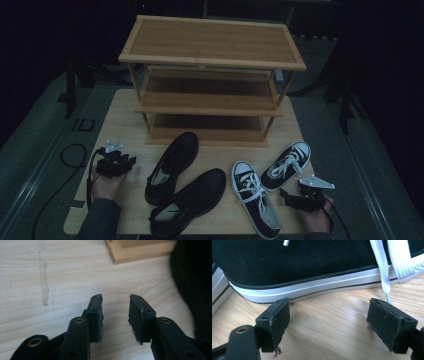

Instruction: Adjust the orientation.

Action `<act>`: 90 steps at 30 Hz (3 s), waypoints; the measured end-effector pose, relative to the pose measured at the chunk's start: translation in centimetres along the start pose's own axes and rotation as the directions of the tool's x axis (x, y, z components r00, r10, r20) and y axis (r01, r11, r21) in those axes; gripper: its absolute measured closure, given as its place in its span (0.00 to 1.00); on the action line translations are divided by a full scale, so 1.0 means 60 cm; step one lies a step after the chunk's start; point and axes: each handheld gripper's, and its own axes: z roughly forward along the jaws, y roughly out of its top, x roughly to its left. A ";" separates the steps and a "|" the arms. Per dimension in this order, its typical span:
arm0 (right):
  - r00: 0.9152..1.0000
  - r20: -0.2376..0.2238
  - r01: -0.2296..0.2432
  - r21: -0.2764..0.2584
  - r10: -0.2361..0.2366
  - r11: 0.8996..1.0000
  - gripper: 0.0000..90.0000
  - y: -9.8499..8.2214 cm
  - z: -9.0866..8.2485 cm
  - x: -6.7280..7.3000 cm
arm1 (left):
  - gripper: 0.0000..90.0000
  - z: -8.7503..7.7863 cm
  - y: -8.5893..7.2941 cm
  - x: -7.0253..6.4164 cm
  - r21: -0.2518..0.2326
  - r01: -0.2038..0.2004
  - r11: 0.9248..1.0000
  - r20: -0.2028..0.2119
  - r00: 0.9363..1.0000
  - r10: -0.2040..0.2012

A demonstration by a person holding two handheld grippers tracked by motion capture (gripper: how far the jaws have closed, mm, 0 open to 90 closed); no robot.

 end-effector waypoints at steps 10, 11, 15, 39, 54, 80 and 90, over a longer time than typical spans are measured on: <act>1.000 0.000 0.000 0.000 0.000 1.000 0.20 0.000 0.000 0.000 | 0.78 -0.047 0.032 -0.012 0.005 -0.078 0.997 0.101 0.992 0.077; 1.000 0.000 0.000 0.000 0.000 1.000 0.20 0.000 0.000 0.000 | 0.78 -0.053 0.038 -0.013 0.012 -0.095 0.995 0.125 0.988 0.093; 1.000 0.000 0.001 0.000 -0.001 1.000 0.20 0.000 0.000 0.000 | 0.76 -0.056 0.048 -0.021 0.062 -0.162 0.985 0.171 0.974 0.150; 1.000 0.000 0.000 0.000 0.000 1.000 0.20 0.000 0.000 0.000 | 0.64 -0.088 0.107 -0.095 0.070 -0.297 0.952 0.255 0.928 0.270; 1.000 0.000 0.001 0.000 -0.001 1.000 0.20 0.000 0.000 0.000 | 0.64 -0.085 0.124 -0.134 0.083 -0.318 0.944 0.293 0.914 0.282; 1.000 -0.002 0.002 0.000 -0.002 1.000 0.20 0.000 0.000 -0.001 | 0.62 -0.032 0.110 -0.158 0.194 -0.369 0.909 0.259 0.913 0.315; 1.000 -0.003 0.003 0.000 -0.003 1.000 0.20 0.000 0.000 -0.001 | 0.63 -0.011 0.110 -0.167 0.226 -0.379 0.897 0.254 0.912 0.321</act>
